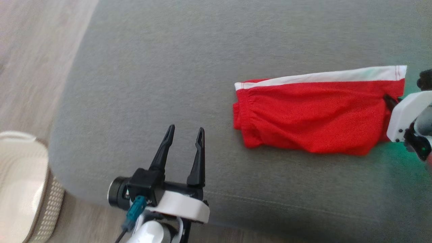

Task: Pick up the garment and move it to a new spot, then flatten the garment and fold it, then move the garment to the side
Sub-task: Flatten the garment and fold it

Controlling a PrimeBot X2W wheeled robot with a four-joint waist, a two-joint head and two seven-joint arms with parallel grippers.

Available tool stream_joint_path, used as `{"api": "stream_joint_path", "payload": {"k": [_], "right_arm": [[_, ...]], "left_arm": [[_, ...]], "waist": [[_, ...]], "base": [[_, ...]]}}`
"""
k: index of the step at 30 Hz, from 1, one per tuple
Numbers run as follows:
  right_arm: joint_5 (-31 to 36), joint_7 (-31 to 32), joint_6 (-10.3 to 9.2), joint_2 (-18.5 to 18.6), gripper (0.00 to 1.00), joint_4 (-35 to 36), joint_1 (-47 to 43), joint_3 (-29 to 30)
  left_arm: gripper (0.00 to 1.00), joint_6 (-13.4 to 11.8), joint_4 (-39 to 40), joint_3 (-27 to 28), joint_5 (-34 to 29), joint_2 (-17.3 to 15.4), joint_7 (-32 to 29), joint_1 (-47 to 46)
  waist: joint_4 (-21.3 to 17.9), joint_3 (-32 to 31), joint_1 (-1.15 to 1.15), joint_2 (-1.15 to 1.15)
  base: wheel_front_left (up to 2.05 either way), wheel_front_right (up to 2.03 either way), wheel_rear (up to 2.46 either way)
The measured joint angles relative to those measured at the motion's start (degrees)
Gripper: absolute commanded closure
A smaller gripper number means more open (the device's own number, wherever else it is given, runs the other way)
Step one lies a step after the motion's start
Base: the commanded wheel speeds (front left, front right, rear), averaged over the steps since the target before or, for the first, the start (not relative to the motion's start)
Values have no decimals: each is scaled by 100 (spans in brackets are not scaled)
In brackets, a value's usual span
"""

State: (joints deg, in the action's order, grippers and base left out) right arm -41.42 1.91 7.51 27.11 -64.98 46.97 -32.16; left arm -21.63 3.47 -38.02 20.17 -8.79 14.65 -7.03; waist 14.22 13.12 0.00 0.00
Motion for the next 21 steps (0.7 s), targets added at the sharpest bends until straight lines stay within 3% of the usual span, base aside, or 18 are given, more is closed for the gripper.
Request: {"api": "stream_joint_path", "payload": {"k": [12,21], "right_arm": [[353,-14,0,530,100,-233,411,-256],[643,578,0,-11,100,89,851,-818]], "left_arm": [[0,46,-45,13,0,-19,0,131],[0,52,-182,13,34,9,0,240]], "waist": [[-891,-449,0,0],[-1162,-699,0,0]], "base": [[0,0,0],[0,0,0]]}}
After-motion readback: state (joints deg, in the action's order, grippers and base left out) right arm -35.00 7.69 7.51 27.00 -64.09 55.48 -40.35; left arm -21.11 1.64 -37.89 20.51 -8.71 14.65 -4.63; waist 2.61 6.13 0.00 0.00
